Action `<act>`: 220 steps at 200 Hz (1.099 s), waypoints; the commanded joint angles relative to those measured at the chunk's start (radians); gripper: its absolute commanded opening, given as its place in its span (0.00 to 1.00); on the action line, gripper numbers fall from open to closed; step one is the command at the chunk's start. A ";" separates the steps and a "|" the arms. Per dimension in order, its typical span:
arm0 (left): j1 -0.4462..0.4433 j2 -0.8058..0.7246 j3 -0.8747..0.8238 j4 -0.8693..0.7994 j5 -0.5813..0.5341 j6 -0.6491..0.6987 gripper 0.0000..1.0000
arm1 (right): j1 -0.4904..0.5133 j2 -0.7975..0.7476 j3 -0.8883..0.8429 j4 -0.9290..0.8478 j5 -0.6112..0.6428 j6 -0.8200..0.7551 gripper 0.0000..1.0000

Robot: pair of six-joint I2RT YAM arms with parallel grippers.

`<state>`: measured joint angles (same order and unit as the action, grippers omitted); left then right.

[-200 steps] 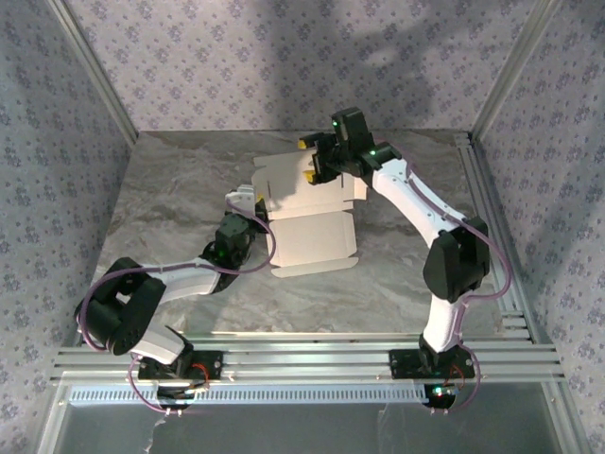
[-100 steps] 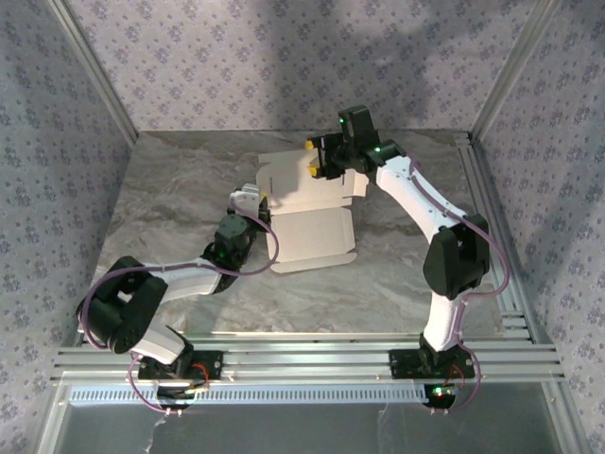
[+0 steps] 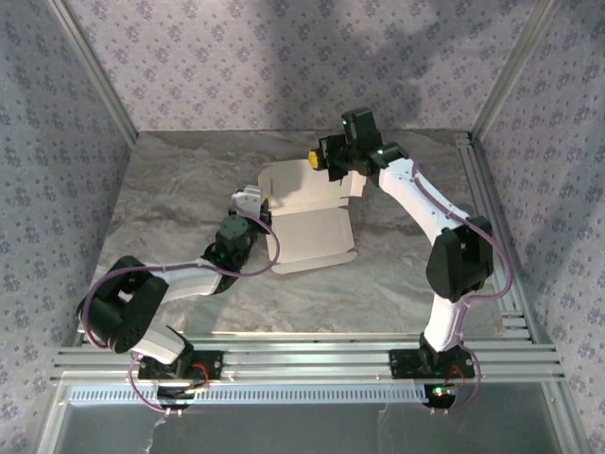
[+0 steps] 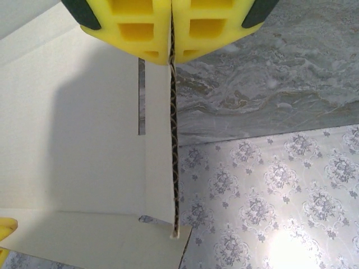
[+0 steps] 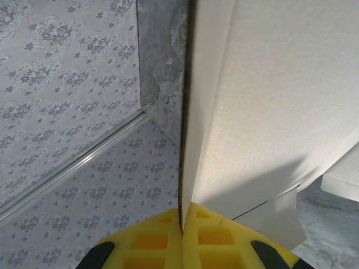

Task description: Fold the paper box

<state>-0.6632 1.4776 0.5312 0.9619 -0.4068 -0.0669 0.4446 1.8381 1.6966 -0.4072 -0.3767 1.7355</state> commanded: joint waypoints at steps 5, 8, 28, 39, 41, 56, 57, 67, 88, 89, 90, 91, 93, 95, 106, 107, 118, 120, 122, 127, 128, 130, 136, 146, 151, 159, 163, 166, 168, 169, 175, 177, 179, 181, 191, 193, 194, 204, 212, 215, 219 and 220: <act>-0.006 0.002 -0.007 0.054 0.025 0.015 0.00 | 0.000 -0.010 -0.058 0.062 0.007 -0.027 0.12; -0.006 0.002 -0.008 0.056 0.025 0.014 0.00 | 0.000 -0.009 -0.061 0.068 0.007 -0.027 0.13; -0.005 0.004 -0.013 0.061 0.029 0.013 0.00 | -0.004 -0.002 -0.070 0.088 0.015 -0.031 0.14; -0.005 0.005 -0.014 0.059 0.029 0.015 0.00 | -0.001 -0.001 -0.077 0.096 0.020 -0.033 0.13; -0.005 0.004 -0.014 0.058 0.029 0.017 0.00 | -0.001 0.000 -0.079 0.099 0.021 -0.033 0.13; -0.006 0.005 -0.017 0.063 0.031 0.022 0.00 | 0.000 0.004 -0.093 0.124 0.022 -0.031 0.14; -0.006 0.006 -0.017 0.063 0.030 0.022 0.00 | 0.001 0.004 -0.093 0.125 0.022 -0.030 0.15; -0.006 0.006 -0.017 0.063 0.031 0.024 0.00 | 0.002 0.012 -0.098 0.144 0.014 -0.030 0.18; -0.005 0.011 -0.020 0.067 0.029 0.030 0.00 | 0.001 0.028 -0.109 0.175 0.002 -0.015 0.20; -0.005 0.012 -0.020 0.068 0.029 0.030 0.00 | 0.001 0.028 -0.109 0.175 0.002 -0.015 0.20; -0.005 0.012 -0.020 0.069 0.029 0.029 0.00 | 0.001 0.028 -0.110 0.177 0.002 -0.015 0.20; -0.006 0.012 -0.020 0.069 0.028 0.030 0.00 | 0.002 0.029 -0.110 0.179 0.001 -0.015 0.21; -0.004 0.012 -0.020 0.069 0.030 0.029 0.00 | 0.002 0.030 -0.110 0.181 0.002 -0.013 0.21; -0.004 0.012 -0.021 0.070 0.031 0.029 0.00 | 0.001 0.030 -0.110 0.183 0.002 -0.012 0.22; -0.004 0.015 -0.023 0.074 0.031 0.029 0.00 | 0.003 0.036 -0.109 0.186 0.002 -0.012 0.22; -0.005 0.015 -0.024 0.074 0.030 0.030 0.00 | 0.002 0.037 -0.108 0.185 0.001 -0.012 0.22; -0.005 0.018 -0.024 0.075 0.032 0.029 0.00 | 0.005 0.041 -0.106 0.180 0.000 -0.011 0.19; -0.005 0.019 -0.023 0.076 0.031 0.029 0.00 | 0.005 0.042 -0.106 0.179 -0.001 -0.010 0.18; -0.005 0.019 -0.024 0.077 0.031 0.029 0.00 | 0.005 0.044 -0.106 0.175 -0.001 -0.010 0.18; -0.006 0.021 -0.024 0.076 0.032 0.030 0.00 | 0.005 0.045 -0.107 0.173 0.000 -0.009 0.17; -0.006 0.021 -0.024 0.077 0.031 0.030 0.00 | 0.005 0.045 -0.107 0.172 0.000 -0.009 0.17; -0.006 0.021 -0.023 0.078 0.032 0.029 0.00 | 0.006 0.046 -0.107 0.172 0.000 -0.008 0.17; -0.005 0.023 -0.025 0.078 0.032 0.029 0.00 | 0.005 0.048 -0.110 0.173 -0.001 -0.010 0.17; -0.005 0.028 -0.025 0.080 0.034 0.028 0.00 | 0.007 0.051 -0.115 0.174 0.000 -0.011 0.16; -0.005 0.029 -0.025 0.080 0.033 0.028 0.00 | 0.007 0.053 -0.117 0.177 0.001 -0.011 0.15; -0.005 0.031 -0.026 0.081 0.033 0.026 0.00 | 0.007 0.056 -0.122 0.179 0.001 -0.011 0.13; -0.006 0.032 -0.027 0.082 0.033 0.024 0.00 | 0.008 0.059 -0.125 0.181 0.000 -0.012 0.13; -0.005 0.033 -0.028 0.083 0.035 0.021 0.00 | 0.007 0.060 -0.126 0.183 -0.001 -0.013 0.13; -0.005 0.034 -0.029 0.084 0.035 0.022 0.00 | 0.008 0.061 -0.127 0.184 -0.001 -0.013 0.13; -0.004 0.034 -0.029 0.085 0.036 0.022 0.00 | 0.008 0.061 -0.128 0.184 -0.001 -0.013 0.12; -0.005 0.037 -0.031 0.086 0.035 0.021 0.00 | 0.008 0.064 -0.131 0.184 -0.001 -0.015 0.11; -0.006 0.038 -0.032 0.086 0.036 0.020 0.00 | 0.007 0.063 -0.131 0.184 -0.001 -0.015 0.10; -0.005 0.039 -0.033 0.086 0.035 0.018 0.00 | 0.008 0.065 -0.133 0.186 -0.001 -0.014 0.10; -0.005 0.040 -0.033 0.085 0.034 0.017 0.00 | 0.009 0.065 -0.135 0.186 0.000 -0.015 0.09; -0.001 0.044 -0.037 0.084 0.032 0.005 0.00 | 0.009 0.069 -0.141 0.193 0.005 -0.020 0.07; -0.001 0.045 -0.037 0.084 0.032 0.002 0.00 | 0.010 0.069 -0.142 0.193 0.007 -0.022 0.06; 0.000 0.045 -0.038 0.083 0.032 0.000 0.00 | 0.010 0.069 -0.143 0.193 0.008 -0.023 0.06; 0.004 0.053 -0.044 0.081 0.034 -0.013 0.00 | 0.011 0.071 -0.149 0.196 0.015 -0.031 0.03; 0.008 0.060 -0.051 0.083 0.033 -0.025 0.00 | 0.013 0.077 -0.149 0.197 0.015 -0.041 0.01; 0.009 0.061 -0.054 0.083 0.031 -0.030 0.00 | 0.014 0.079 -0.149 0.196 0.013 -0.045 0.00; 0.011 0.066 -0.058 0.086 0.033 -0.036 0.00 | 0.014 0.083 -0.147 0.197 0.012 -0.048 0.00; 0.012 0.066 -0.059 0.087 0.033 -0.038 0.00 | 0.013 0.084 -0.147 0.196 0.010 -0.049 0.00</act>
<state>-0.6613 1.5234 0.4824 0.9760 -0.3901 -0.0727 0.4503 1.8824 1.5654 -0.2085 -0.3790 1.7168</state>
